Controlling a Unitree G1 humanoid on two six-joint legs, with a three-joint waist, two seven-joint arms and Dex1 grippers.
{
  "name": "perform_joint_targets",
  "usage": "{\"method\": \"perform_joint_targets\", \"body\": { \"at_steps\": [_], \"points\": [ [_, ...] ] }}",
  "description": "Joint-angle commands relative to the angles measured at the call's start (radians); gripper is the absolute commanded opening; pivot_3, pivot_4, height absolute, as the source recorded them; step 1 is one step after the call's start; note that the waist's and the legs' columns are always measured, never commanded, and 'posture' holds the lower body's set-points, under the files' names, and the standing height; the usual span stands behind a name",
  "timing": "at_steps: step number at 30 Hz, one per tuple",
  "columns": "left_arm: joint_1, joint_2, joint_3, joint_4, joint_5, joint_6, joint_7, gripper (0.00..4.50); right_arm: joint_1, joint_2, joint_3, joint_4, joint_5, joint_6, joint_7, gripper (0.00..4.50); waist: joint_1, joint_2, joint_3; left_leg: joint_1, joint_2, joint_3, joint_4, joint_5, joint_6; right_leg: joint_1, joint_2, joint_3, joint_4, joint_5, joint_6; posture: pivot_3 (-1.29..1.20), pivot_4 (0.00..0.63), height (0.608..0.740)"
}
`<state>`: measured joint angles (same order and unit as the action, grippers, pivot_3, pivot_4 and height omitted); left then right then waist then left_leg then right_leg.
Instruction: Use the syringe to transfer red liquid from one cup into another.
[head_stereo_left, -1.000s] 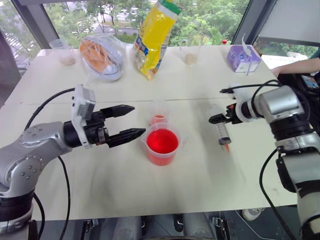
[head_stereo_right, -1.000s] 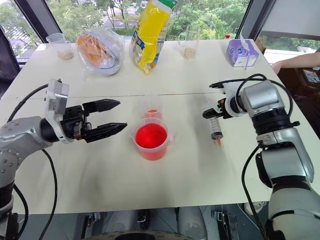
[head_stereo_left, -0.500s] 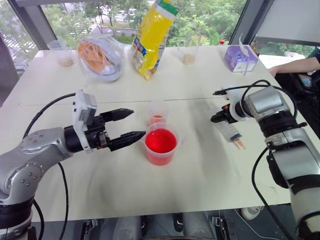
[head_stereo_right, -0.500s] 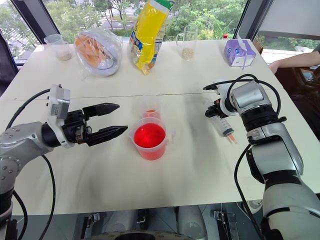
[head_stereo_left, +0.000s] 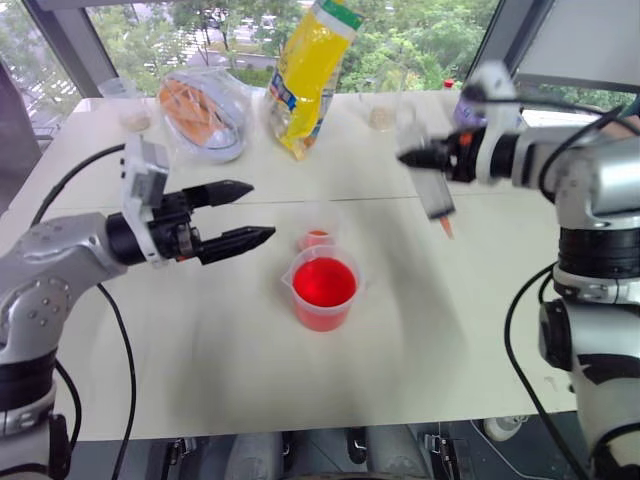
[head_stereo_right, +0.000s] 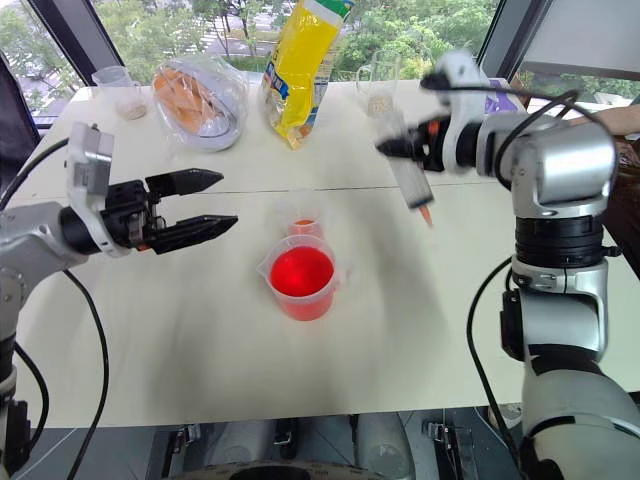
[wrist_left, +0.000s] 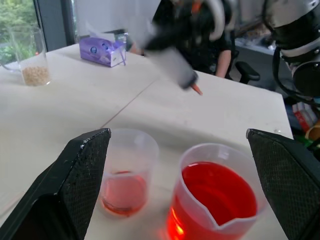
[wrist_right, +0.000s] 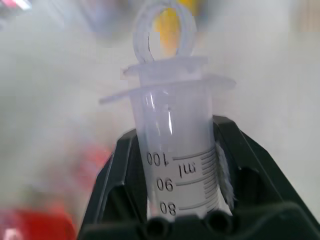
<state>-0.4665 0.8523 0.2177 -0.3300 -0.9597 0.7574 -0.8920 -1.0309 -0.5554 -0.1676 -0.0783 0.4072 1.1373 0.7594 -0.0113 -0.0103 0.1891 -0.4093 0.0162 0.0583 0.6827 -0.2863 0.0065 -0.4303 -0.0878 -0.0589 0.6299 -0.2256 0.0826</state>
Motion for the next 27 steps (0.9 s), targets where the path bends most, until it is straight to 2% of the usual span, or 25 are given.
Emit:
{"method": "perform_joint_targets", "body": {
  "at_steps": [1, 4, 8, 13, 20, 27],
  "points": [
    [-0.076, -0.004, -0.038, 0.05, 0.043, -0.022, -0.05, 4.5, 0.06, 0.1, -0.134, -0.201, 0.19, -0.079, 0.015, 1.43, 0.0, 0.0, 0.0, 0.0, 0.0, 0.0, 0.0, 0.0, 0.0, 0.0, 0.0, 0.0, 0.0, 0.0, 0.0, 0.0, 0.15, 0.74],
    [-0.131, -0.018, -0.066, 0.095, 0.064, -0.017, -0.076, 4.5, 0.161, 0.214, -0.169, -0.319, 0.301, -0.141, -0.019, 1.43, 0.001, -0.001, 0.0, 0.0, 0.001, 0.0, 0.0, 0.0, 0.0, 0.001, 0.0, 0.0, 0.0, 0.0, 0.0, 0.0, 0.15, 0.74],
    [-0.218, -0.028, -0.093, 0.152, 0.08, -0.002, -0.117, 4.5, 0.358, 0.307, -0.045, -0.421, 0.284, -0.34, 0.018, 1.43, 0.001, -0.001, 0.0, 0.0, 0.0, -0.001, 0.0, 0.0, 0.0, 0.001, -0.001, 0.0, 0.0, 0.0, 0.0, 0.0, 0.15, 0.74],
    [-0.255, -0.026, -0.098, 0.17, 0.086, 0.013, -0.154, 4.5, 0.488, 0.328, 0.097, -0.411, 0.218, -0.521, 0.043, 1.43, -0.006, -0.001, 0.0, 0.001, 0.0, 0.0, 0.0, 0.0, 0.0, 0.001, 0.0, 0.0, 0.001, 0.0, 0.0, 0.0, 0.15, 0.74],
    [-0.282, -0.023, -0.095, 0.14, 0.042, 0.071, -0.188, 4.5, 0.587, 0.342, 0.225, -0.295, 0.114, -0.726, 0.075, 1.43, -0.003, -0.001, 0.0, 0.001, 0.0, -0.001, 0.0, 0.001, -0.001, 0.001, 0.0, 0.0, 0.001, 0.0, 0.0, 0.0, 0.15, 0.74],
    [-0.245, 0.012, -0.099, 0.078, 0.025, 0.108, -0.255, 4.5, 0.623, 0.329, 0.268, -0.224, 0.073, -0.821, 0.089, 1.43, -0.002, -0.001, 0.0, 0.001, 0.0, -0.001, 0.0, 0.001, -0.001, 0.001, 0.0, 0.0, 0.001, 0.0, 0.0, 0.0, 0.15, 0.74]
  ]
}}
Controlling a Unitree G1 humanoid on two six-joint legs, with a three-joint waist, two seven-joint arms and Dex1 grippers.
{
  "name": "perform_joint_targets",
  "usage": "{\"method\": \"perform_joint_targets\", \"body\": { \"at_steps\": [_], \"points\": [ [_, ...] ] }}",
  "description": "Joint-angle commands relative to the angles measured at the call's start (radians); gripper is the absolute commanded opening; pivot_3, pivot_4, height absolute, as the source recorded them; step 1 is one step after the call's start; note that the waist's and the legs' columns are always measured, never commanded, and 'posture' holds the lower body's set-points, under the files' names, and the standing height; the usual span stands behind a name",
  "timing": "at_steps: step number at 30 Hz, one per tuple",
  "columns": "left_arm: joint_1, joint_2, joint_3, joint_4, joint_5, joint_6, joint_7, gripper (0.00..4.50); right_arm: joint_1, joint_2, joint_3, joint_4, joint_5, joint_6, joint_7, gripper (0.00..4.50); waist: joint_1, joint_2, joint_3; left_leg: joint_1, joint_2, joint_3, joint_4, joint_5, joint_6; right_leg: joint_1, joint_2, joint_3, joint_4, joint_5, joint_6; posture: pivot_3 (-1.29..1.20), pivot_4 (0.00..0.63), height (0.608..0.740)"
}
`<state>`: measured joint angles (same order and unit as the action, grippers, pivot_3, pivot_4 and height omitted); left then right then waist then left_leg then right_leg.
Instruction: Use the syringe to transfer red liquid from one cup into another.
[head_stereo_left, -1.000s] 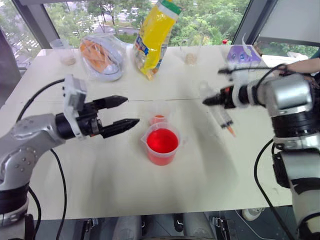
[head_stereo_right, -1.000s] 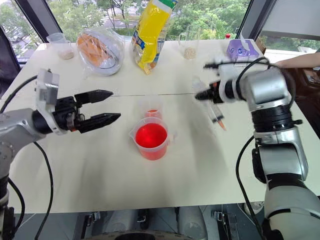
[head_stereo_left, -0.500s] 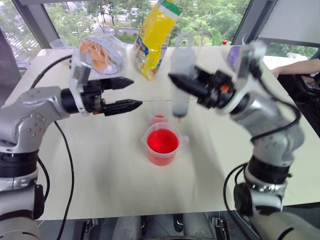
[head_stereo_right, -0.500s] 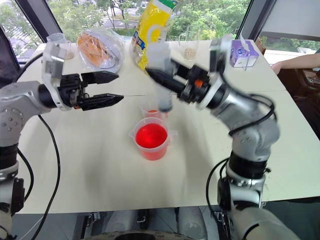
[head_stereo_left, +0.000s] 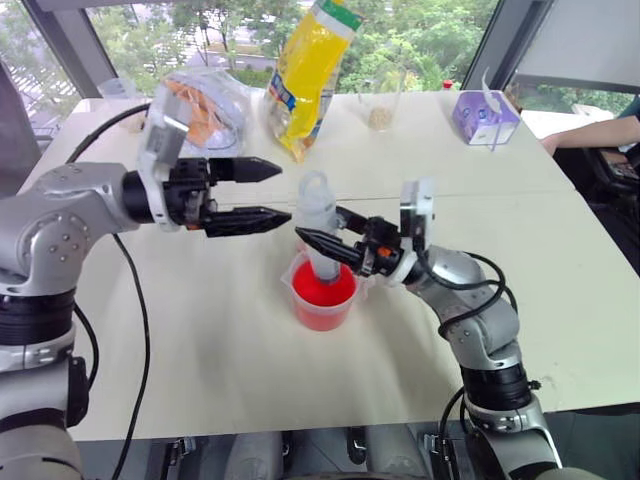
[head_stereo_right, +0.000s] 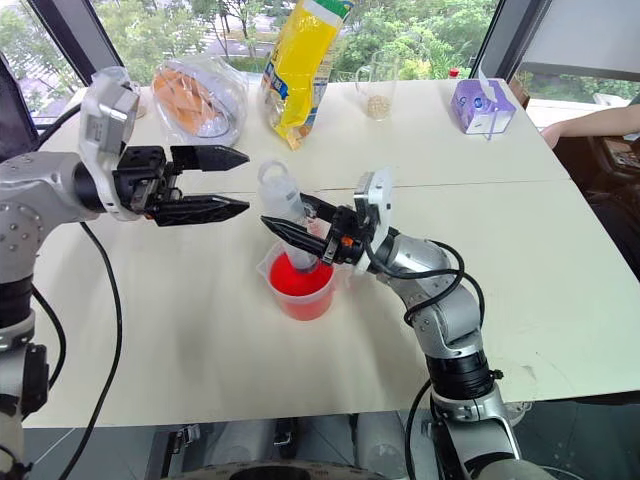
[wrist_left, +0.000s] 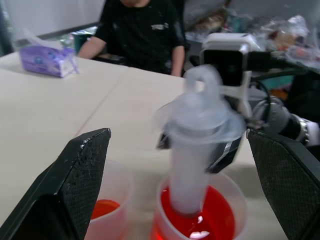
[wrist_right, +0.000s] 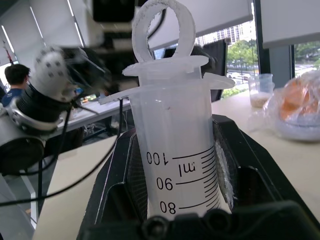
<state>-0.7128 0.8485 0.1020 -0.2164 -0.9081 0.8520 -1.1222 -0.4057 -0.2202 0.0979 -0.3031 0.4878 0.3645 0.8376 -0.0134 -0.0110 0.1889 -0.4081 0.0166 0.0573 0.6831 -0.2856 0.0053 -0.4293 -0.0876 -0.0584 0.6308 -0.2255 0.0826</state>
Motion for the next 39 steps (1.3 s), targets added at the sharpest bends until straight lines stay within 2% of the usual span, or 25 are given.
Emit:
{"method": "perform_joint_targets", "body": {
  "at_steps": [1, 22, 23, 25, 31, 32, 39],
  "points": [
    [0.002, 0.015, 0.017, -0.04, -0.028, 0.015, -0.027, 4.5, 0.0, -0.009, 0.004, 0.007, -0.01, -0.056, 0.013, 1.43, 0.0, 0.0, 0.0, 0.0, 0.0, 0.0, 0.0, 0.0, 0.0, 0.0, 0.0, 0.0, 0.0, 0.0, 0.0, 0.0, 0.15, 0.74],
    [-0.061, -0.115, -0.054, 0.018, -0.012, 0.013, -0.053, 4.5, 0.003, -0.056, 0.025, 0.003, -0.011, -0.07, 0.019, 1.43, 0.001, 0.0, 0.0, 0.0, 0.0, -0.001, 0.0, 0.0, -0.001, 0.0, 0.0, 0.0, 0.0, 0.0, 0.0, 0.0, 0.15, 0.74],
    [-0.062, -0.122, -0.056, 0.019, -0.013, 0.014, -0.053, 3.98, 0.005, -0.057, 0.027, 0.001, -0.012, -0.069, 0.019, 1.43, 0.001, 0.0, 0.0, 0.0, 0.0, -0.001, 0.0, 0.0, -0.001, 0.0, 0.0, 0.0, 0.0, 0.0, 0.0, 0.0, 0.15, 0.74],
    [-0.061, -0.13, -0.06, 0.019, -0.011, 0.013, -0.056, 3.3, 0.006, -0.059, 0.031, -0.002, -0.013, -0.069, 0.019, 1.43, 0.001, 0.0, 0.0, 0.0, 0.0, -0.001, 0.0, 0.0, -0.001, 0.0, 0.0, 0.0, 0.0, 0.0, 0.0, 0.0, 0.15, 0.74],
    [-0.063, -0.143, -0.074, 0.033, 0.004, 0.005, -0.068, 0.18, 0.0, -0.067, 0.033, -0.004, -0.006, -0.062, 0.019, 1.43, 0.002, 0.0, 0.0, 0.0, 0.0, -0.001, 0.0, 0.0, -0.001, 0.0, 0.0, 0.0, 0.0, 0.0, 0.0, 0.0, 0.15, 0.74],
    [-0.066, -0.147, -0.076, 0.037, 0.011, -0.001, -0.066, 0.04, -0.002, -0.068, 0.033, -0.003, -0.004, -0.06, 0.019, 1.43, 0.002, 0.0, 0.0, 0.0, 0.0, -0.001, 0.0, 0.0, -0.001, 0.0, 0.0, 0.0, 0.0, 0.0, 0.0, 0.0, 0.15, 0.74],
    [-0.119, -0.17, -0.056, 0.066, 0.023, -0.011, -0.054, 0.04, 0.003, -0.079, 0.032, 0.001, 0.024, -0.025, 0.028, 1.43, 0.003, 0.0, 0.0, 0.0, 0.0, -0.001, 0.0, 0.0, -0.001, 0.0, 0.0, 0.0, 0.0, 0.0, 0.0, 0.0, 0.15, 0.74]
  ]
}}
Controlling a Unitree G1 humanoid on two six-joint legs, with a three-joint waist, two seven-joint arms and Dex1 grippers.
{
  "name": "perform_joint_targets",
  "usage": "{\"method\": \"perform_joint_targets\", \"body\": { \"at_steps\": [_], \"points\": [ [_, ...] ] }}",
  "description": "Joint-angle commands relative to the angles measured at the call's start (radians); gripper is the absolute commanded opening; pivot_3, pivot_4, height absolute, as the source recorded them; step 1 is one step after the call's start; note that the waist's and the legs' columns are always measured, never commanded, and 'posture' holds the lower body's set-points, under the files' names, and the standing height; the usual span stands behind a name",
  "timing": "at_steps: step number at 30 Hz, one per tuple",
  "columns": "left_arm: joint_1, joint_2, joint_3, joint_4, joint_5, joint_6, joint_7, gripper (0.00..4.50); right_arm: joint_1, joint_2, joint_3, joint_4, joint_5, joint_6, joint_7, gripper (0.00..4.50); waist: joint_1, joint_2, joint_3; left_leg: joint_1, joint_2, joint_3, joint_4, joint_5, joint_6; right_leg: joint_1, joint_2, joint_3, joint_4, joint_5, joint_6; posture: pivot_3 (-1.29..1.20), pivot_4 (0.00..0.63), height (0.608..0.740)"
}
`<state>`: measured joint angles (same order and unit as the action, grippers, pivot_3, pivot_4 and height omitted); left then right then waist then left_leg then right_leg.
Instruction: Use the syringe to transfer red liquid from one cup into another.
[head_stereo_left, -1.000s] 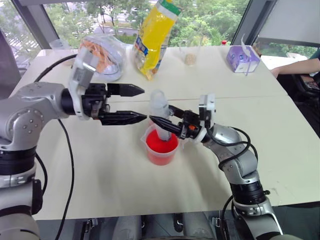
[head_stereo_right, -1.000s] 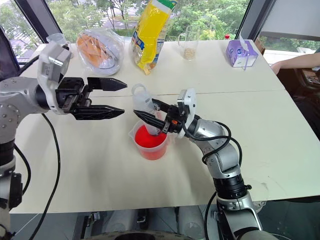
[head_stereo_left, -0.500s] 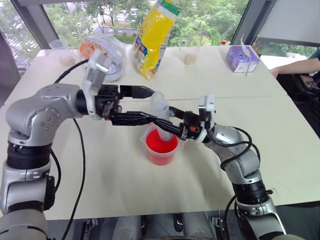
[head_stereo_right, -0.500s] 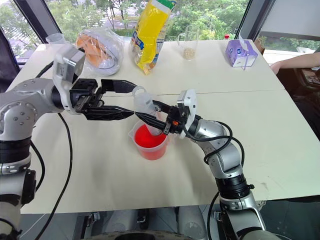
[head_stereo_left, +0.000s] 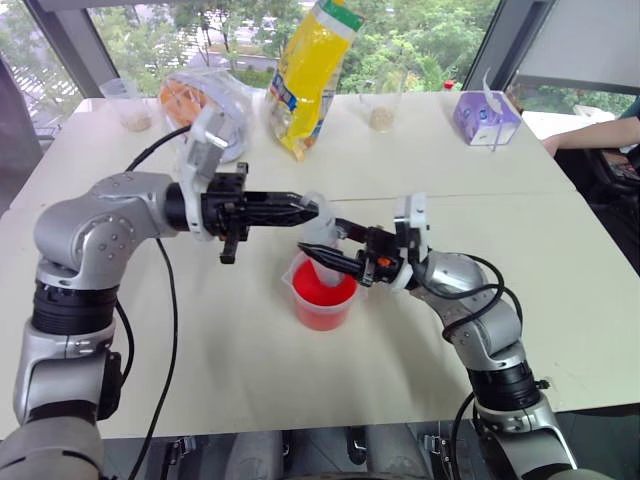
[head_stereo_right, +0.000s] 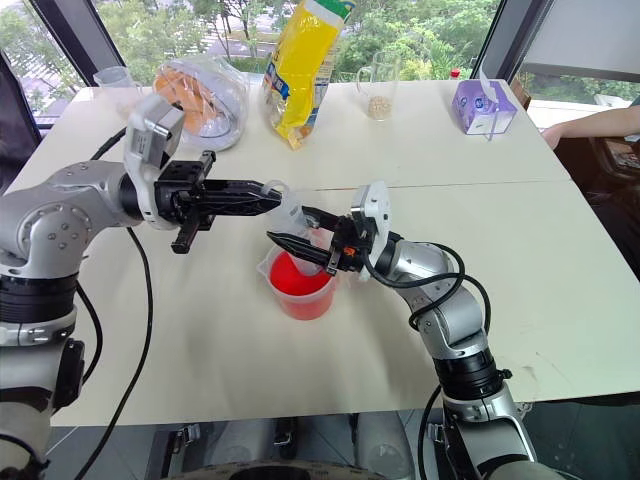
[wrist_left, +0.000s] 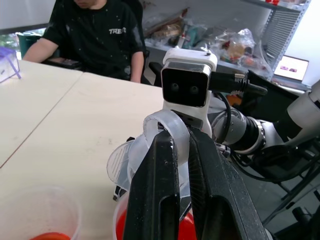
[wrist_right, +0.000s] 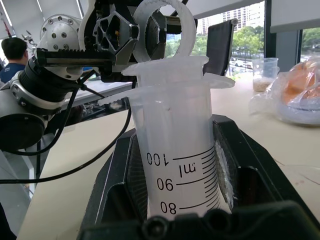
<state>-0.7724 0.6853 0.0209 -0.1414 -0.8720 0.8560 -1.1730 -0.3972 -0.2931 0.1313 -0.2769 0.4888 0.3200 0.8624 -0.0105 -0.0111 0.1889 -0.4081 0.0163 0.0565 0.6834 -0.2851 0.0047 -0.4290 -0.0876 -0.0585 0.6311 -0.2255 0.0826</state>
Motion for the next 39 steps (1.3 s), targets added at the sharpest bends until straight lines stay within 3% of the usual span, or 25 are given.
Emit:
{"method": "perform_joint_targets", "body": {
  "at_steps": [1, 18, 37, 39],
  "points": [
    [-0.071, -0.009, 0.03, -0.003, -0.014, -0.015, -0.002, 0.04, -0.002, -0.009, -0.001, -0.024, 0.032, 0.029, 0.006, 1.43, 0.0, 0.0, 0.0, 0.0, 0.0, 0.0, 0.0, 0.0, 0.0, 0.0, 0.0, 0.0, 0.0, 0.0, 0.0, 0.0, 0.15, 0.74],
    [-0.184, -0.013, 0.07, 0.072, 0.009, -0.037, 0.005, 0.04, 0.011, -0.026, 0.018, 0.019, 0.057, 0.05, 0.039, 1.43, -0.001, 0.0, 0.0, 0.0, 0.0, 0.0, 0.0, 0.0, 0.0, 0.0, 0.0, 0.0, 0.0, 0.0, 0.0, 0.0, 0.15, 0.74],
    [-0.138, -0.007, 0.059, 0.064, 0.017, -0.023, -0.003, 0.04, -0.062, -0.016, -0.013, -0.027, 0.085, 0.076, 0.009, 1.43, -0.001, 0.0, 0.0, 0.0, 0.0, 0.0, 0.0, 0.0, 0.0, 0.0, 0.0, 0.0, 0.0, 0.0, 0.0, 0.0, 0.15, 0.74],
    [-0.132, -0.01, 0.066, 0.066, 0.008, -0.01, 0.007, 0.85, -0.08, -0.017, -0.024, -0.042, 0.096, 0.089, 0.002, 1.43, -0.001, 0.0, 0.0, 0.0, 0.0, 0.0, 0.0, 0.0, 0.0, 0.0, 0.0, 0.0, 0.0, 0.0, 0.0, 0.0, 0.15, 0.74]
  ]
}}
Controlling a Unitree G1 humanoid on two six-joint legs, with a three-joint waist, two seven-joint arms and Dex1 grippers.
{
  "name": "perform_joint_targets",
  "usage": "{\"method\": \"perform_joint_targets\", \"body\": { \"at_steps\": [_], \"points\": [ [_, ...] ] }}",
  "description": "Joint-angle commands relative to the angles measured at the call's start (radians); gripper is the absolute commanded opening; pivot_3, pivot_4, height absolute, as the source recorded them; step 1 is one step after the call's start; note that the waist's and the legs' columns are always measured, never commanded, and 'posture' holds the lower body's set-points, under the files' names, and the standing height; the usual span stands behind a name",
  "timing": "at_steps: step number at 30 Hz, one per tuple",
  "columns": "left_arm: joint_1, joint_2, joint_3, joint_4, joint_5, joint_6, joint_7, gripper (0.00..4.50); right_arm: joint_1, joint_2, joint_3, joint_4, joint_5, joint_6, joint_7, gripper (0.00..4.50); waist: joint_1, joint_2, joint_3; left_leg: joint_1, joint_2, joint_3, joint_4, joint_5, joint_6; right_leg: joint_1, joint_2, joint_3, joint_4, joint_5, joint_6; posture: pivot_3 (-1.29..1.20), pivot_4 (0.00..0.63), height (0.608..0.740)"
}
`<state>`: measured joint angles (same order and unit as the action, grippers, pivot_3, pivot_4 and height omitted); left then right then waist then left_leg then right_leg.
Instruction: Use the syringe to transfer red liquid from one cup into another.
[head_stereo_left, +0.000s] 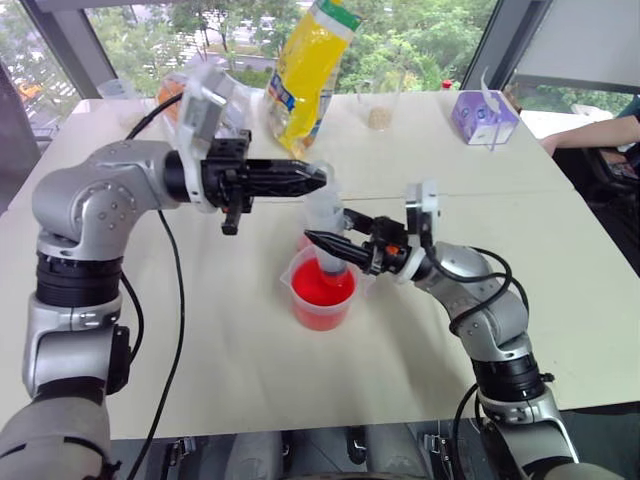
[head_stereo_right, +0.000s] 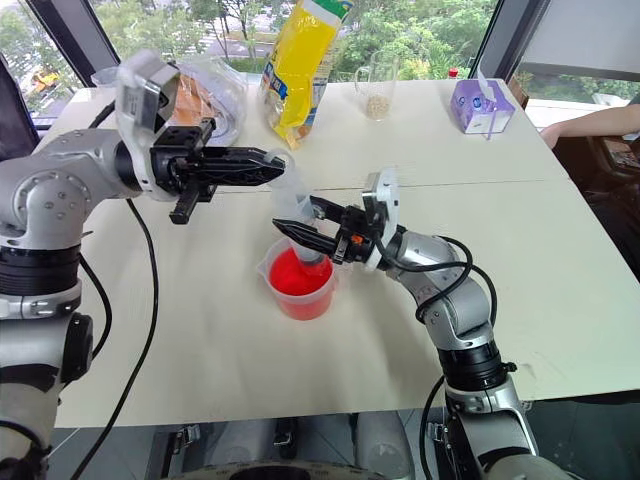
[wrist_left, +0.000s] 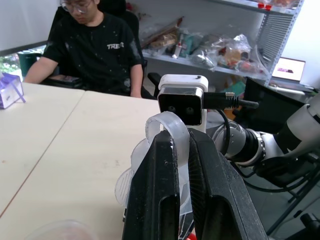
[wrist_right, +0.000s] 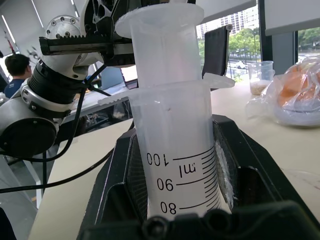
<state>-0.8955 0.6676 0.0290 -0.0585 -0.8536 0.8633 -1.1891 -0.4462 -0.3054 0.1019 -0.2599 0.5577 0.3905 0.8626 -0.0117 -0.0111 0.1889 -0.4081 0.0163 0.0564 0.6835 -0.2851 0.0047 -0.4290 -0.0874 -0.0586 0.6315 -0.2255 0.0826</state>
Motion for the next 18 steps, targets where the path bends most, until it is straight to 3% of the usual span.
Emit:
{"method": "perform_joint_targets", "body": {
  "at_steps": [1, 7, 18],
  "points": [
    [-0.008, 0.008, 0.063, -0.015, -0.016, -0.009, 0.027, 1.16, -0.038, -0.005, 0.001, -0.068, 0.033, 0.027, -0.002, 1.43, 0.0, 0.0, 0.0, 0.0, 0.0, 0.0, 0.0, 0.0, 0.0, 0.0, 0.0, 0.0, 0.0, 0.0, 0.0, 0.0, 0.15, 0.74],
    [0.019, 0.024, 0.075, -0.03, -0.011, -0.008, 0.033, 4.36, -0.048, -0.012, -0.012, -0.108, 0.058, 0.062, -0.011, 1.43, 0.0, 0.0, 0.0, 0.0, 0.0, 0.0, 0.0, 0.0, 0.0, 0.0, 0.0, 0.0, 0.0, 0.0, 0.0, 0.0, 0.15, 0.74],
    [0.109, 0.152, 0.174, -0.031, -0.005, -0.03, 0.04, 4.47, -0.145, -0.021, -0.1, -0.113, 0.144, 0.121, -0.076, 1.43, -0.001, 0.0, 0.0, 0.0, 0.001, 0.0, 0.0, 0.0, 0.0, 0.0, 0.0, 0.0, 0.0, 0.0, 0.0, 0.0, 0.15, 0.74]
  ]
}}
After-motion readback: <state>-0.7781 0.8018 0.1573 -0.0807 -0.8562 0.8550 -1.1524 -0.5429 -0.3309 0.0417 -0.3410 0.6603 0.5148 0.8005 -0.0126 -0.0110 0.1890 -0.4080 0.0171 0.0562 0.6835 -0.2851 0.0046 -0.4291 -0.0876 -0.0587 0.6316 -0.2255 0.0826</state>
